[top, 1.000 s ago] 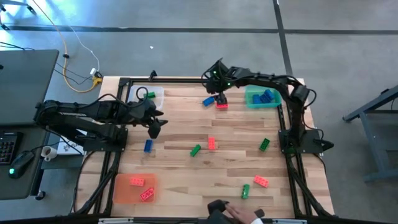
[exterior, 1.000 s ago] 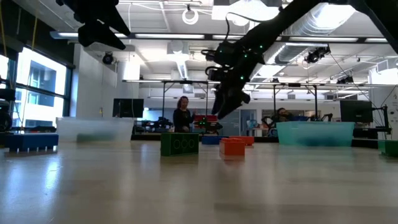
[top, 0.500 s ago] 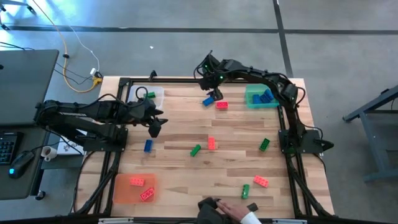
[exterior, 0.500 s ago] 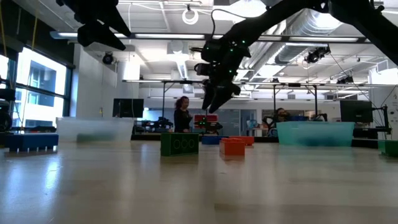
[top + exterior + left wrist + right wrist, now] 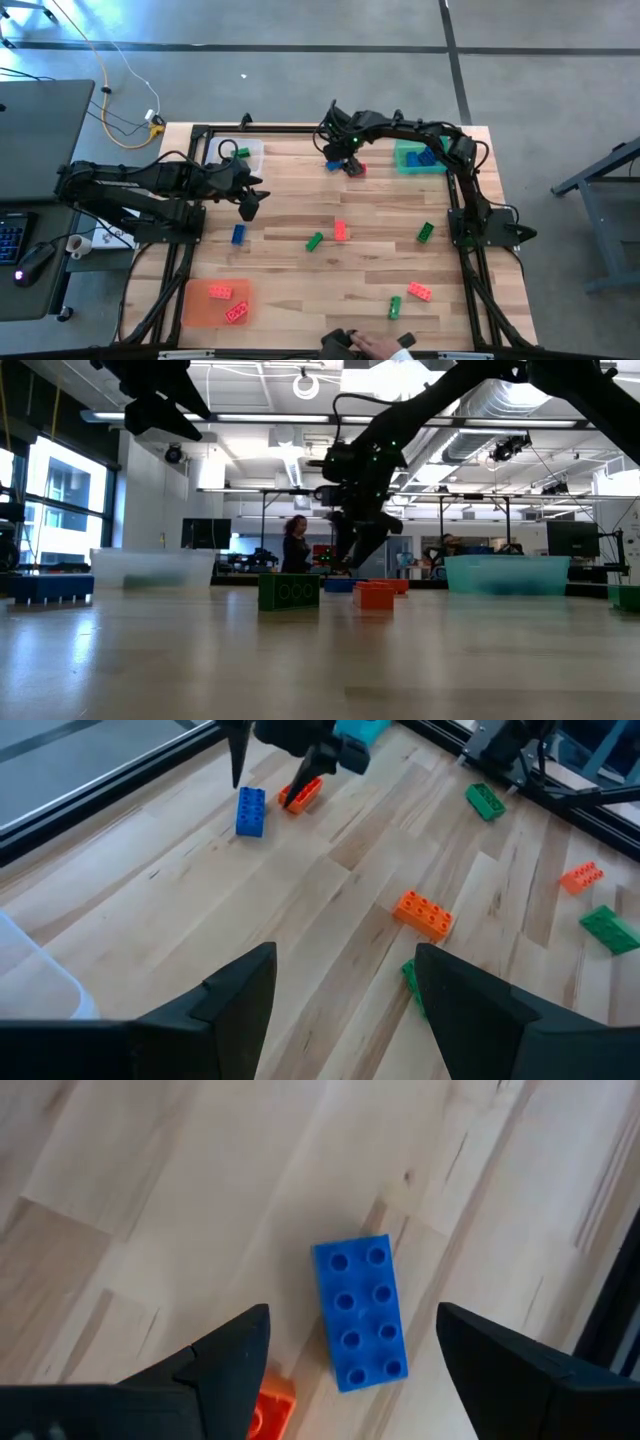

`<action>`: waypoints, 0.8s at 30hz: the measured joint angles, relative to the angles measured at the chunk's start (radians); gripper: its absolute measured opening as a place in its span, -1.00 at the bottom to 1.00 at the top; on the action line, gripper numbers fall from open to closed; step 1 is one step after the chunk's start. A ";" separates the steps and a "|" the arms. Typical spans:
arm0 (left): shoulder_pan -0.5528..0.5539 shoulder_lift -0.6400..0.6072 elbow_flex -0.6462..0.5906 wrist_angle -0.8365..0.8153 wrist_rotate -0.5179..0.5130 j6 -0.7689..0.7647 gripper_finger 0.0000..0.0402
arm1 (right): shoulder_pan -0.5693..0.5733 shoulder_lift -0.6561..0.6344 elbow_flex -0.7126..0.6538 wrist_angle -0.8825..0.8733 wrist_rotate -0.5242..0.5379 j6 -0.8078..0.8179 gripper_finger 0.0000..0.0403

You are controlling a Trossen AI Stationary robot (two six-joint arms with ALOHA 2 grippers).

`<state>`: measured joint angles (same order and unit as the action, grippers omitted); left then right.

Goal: Sort & place blocks by color
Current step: Put the blue game piece into the blue bin

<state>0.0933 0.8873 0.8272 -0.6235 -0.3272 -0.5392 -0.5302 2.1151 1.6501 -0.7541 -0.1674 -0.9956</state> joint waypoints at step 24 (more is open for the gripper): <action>-0.012 0.000 0.000 0.001 0.010 -0.051 0.13 | -0.012 0.088 -0.011 0.055 0.034 0.072 0.29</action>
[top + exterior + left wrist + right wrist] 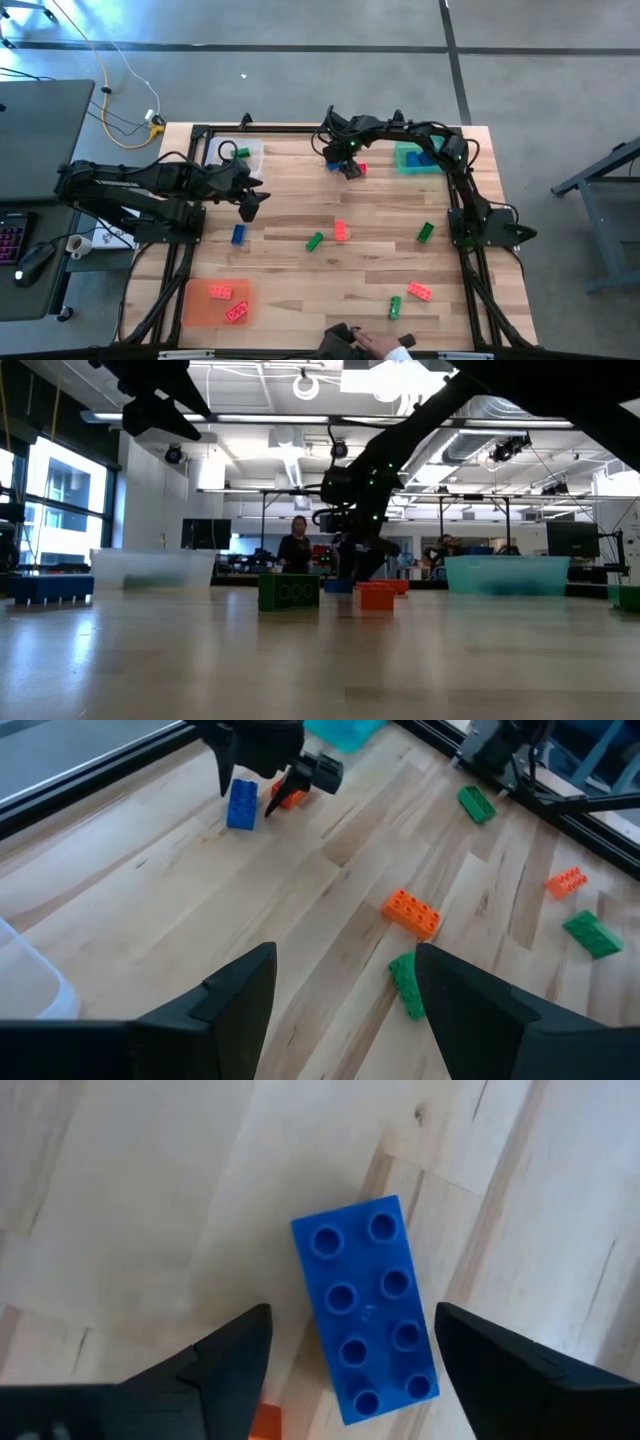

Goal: Sort & place blocks by color
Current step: Put the blue game piece into the blue bin

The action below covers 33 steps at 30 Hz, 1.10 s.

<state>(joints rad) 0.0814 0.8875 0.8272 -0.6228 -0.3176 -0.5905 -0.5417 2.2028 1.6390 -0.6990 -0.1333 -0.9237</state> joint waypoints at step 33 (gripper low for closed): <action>0.000 0.000 0.000 -0.001 0.000 0.020 0.13 | -0.008 0.001 0.383 -0.468 0.056 0.435 -0.45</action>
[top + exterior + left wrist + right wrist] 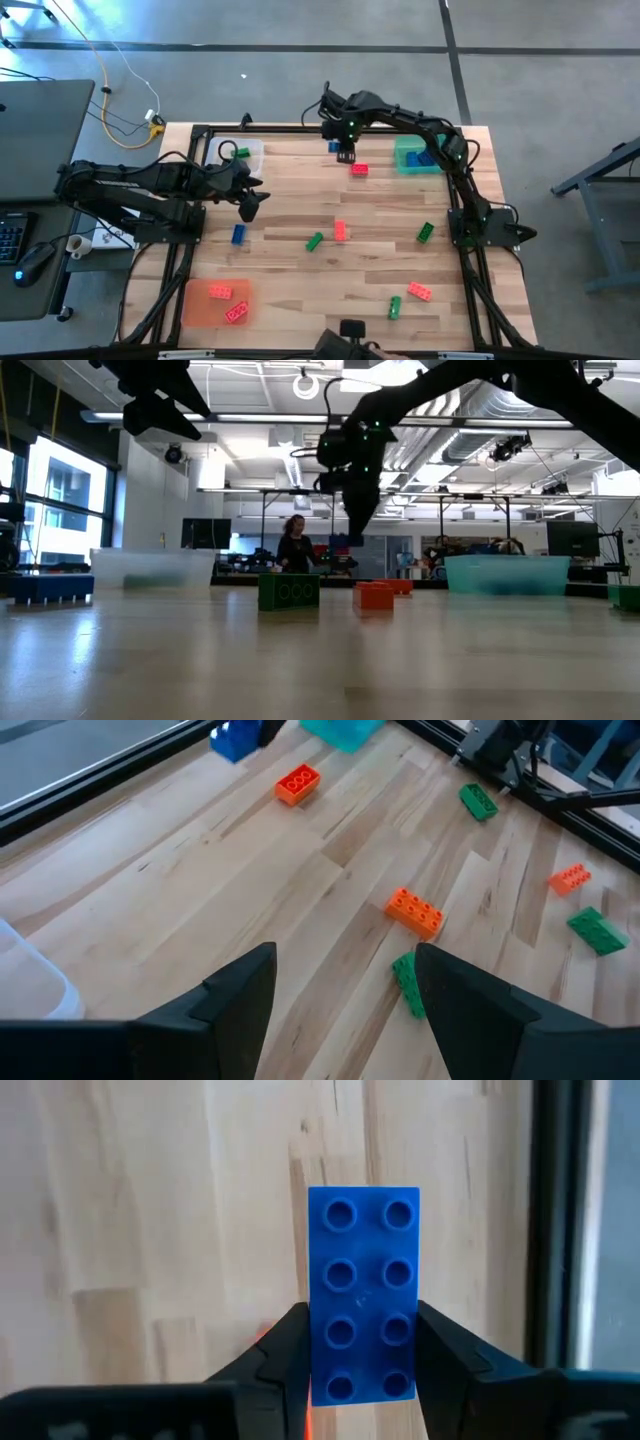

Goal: Sort & place blocks by color
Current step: Put the blue game piece into the blue bin

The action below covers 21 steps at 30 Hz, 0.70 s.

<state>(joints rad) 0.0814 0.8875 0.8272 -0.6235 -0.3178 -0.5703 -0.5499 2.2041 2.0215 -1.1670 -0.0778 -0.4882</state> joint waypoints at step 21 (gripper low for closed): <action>0.024 0.000 0.000 -0.002 -0.062 0.119 0.13 | 0.008 -0.139 0.069 -0.397 0.010 0.183 -0.45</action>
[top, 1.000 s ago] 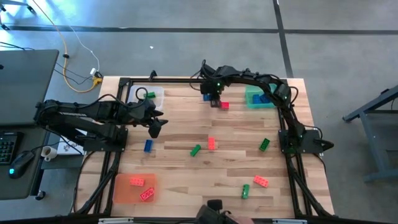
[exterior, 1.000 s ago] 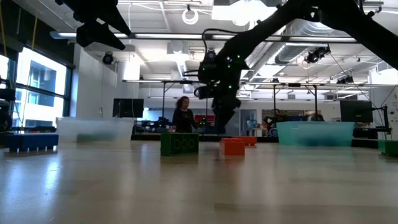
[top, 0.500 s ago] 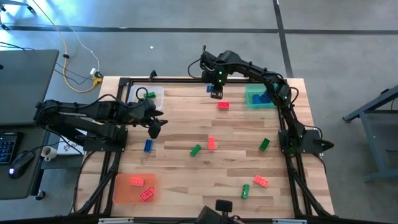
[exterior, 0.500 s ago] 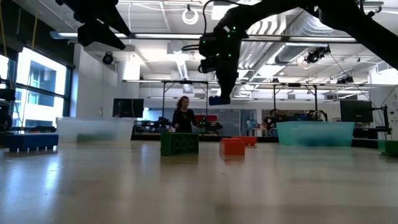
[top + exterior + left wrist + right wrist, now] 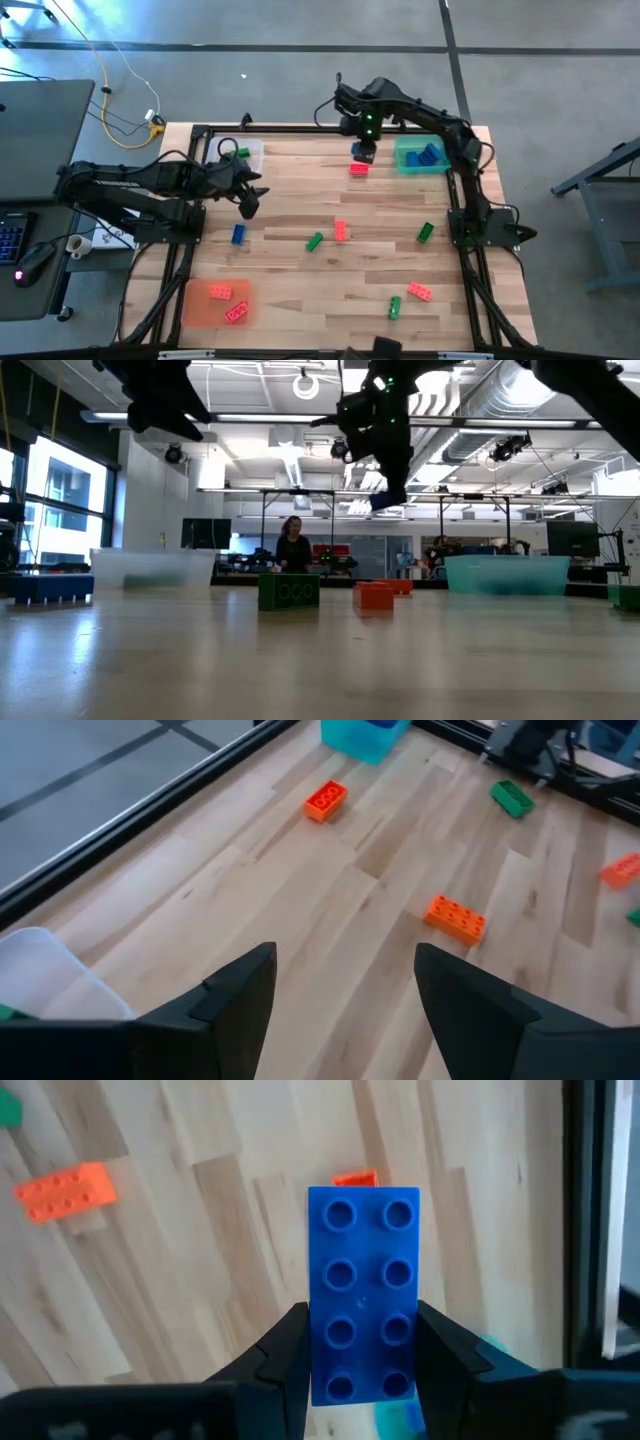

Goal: Sort & place blocks by color
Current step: Put the blue game piece into the blue bin

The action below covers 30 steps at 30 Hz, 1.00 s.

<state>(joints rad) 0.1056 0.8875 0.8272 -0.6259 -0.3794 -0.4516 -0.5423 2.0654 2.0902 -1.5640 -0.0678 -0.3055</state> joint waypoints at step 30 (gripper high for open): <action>0.039 0.000 0.000 0.003 0.001 0.011 0.13 | -0.233 -0.674 -1.099 0.774 0.255 0.483 -0.45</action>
<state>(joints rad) 0.1448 0.8875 0.8272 -0.6228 -0.3782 -0.4409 -0.7750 1.3914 0.9911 -0.7903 0.1877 0.1775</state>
